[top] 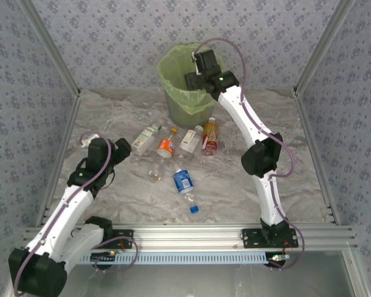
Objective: Put the plastic bottles in the bin
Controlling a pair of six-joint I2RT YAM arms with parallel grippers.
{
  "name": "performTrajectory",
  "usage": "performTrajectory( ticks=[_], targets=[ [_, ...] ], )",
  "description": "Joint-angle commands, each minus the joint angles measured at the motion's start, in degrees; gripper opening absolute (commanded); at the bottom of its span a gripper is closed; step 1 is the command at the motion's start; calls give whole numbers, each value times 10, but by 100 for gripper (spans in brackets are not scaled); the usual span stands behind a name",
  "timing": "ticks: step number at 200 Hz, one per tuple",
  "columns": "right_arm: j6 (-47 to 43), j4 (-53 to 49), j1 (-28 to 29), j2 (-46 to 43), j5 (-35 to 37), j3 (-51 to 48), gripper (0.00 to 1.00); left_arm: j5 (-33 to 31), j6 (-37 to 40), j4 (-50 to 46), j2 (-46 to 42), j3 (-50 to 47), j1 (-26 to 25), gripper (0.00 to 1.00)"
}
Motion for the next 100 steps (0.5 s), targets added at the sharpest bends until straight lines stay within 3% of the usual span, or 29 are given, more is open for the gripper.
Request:
performTrajectory(
  ticks=[1,100],
  targets=[
    [-8,-33,8,-2,0,16,84,4,-3,4,9,0,4,99],
    [-6,-28,7,-90,-49,0,90,51,92,36,131,27,19,99]
  ],
)
